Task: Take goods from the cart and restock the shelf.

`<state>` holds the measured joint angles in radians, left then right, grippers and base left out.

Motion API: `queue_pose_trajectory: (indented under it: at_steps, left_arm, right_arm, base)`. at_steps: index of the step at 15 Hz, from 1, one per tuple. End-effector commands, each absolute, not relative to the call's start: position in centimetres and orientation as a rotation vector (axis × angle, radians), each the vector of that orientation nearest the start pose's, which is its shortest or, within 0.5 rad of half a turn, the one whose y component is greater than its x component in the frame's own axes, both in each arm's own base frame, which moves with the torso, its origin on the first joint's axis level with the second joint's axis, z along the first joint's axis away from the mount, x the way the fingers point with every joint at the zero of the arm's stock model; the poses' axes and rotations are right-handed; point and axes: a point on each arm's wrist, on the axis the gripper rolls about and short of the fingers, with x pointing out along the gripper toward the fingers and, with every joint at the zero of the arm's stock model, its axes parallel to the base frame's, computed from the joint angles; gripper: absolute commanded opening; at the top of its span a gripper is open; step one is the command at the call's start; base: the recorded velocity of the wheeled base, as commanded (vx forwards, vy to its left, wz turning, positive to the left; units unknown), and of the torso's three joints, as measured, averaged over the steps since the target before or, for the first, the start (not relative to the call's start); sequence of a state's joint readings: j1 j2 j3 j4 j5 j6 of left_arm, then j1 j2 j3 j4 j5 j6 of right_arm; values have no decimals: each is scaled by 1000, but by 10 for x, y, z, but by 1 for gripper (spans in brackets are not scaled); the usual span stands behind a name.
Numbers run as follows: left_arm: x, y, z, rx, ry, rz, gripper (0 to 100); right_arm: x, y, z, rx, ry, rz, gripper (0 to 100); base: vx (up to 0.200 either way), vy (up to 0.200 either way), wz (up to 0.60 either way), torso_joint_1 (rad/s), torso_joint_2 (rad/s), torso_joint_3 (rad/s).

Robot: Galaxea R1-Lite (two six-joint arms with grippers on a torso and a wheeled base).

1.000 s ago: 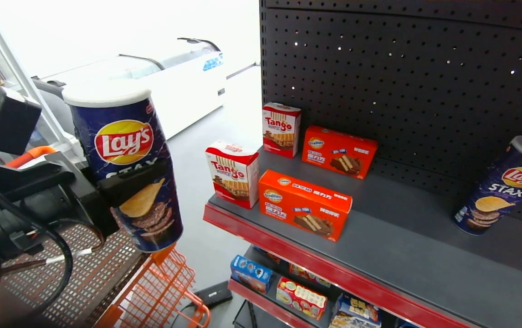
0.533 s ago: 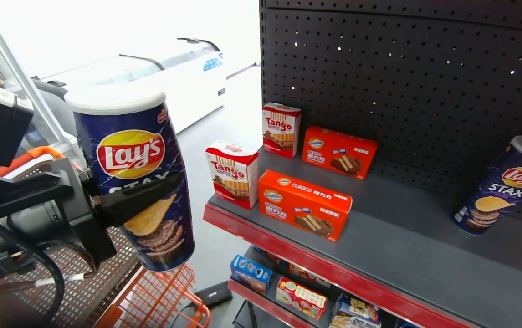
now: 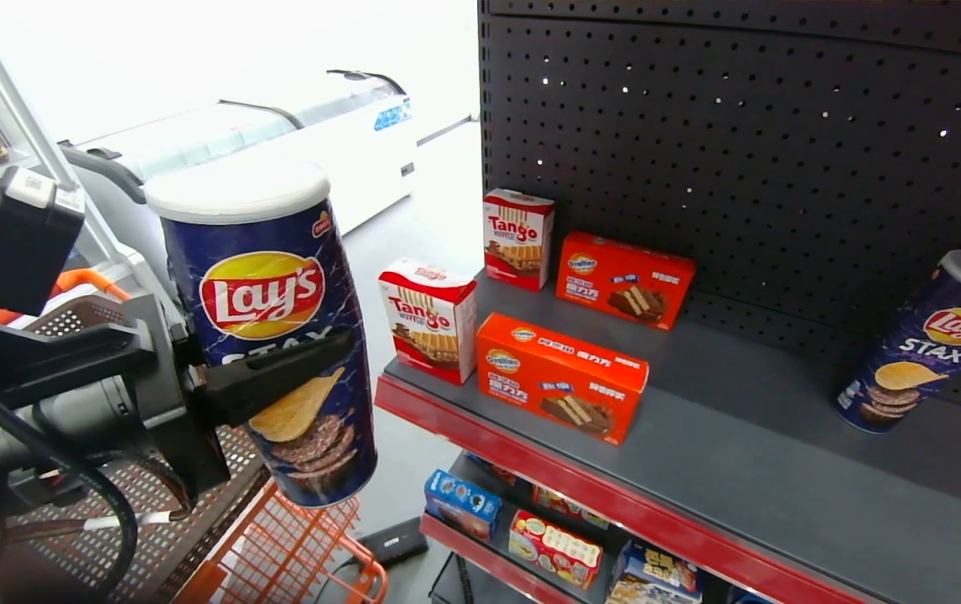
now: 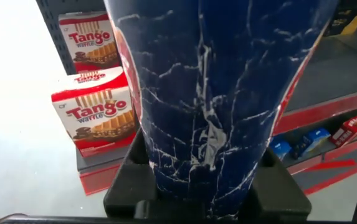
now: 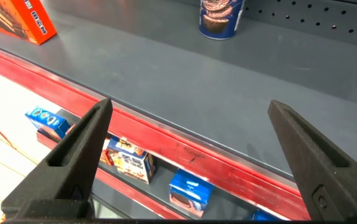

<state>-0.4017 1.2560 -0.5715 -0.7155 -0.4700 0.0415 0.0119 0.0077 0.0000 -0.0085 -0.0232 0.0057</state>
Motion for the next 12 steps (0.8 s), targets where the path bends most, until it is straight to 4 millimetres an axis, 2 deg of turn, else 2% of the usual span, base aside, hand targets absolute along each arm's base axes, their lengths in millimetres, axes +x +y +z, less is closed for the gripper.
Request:
queue_pose_trajectory:
  at_steps: [1,12]
  left_arm:
    - [179,-87,232,39,-26,-871,0]
    - [179,-89,238,40,-48,-877,0]
  right_arm:
    - [-22,-1,76,6,0,-11,100]
    - [-22,-1,76,5,0,-11,100]
  base:
    - [0,0,0,0,0,0]
    - [0,0,-600,0,2,2]
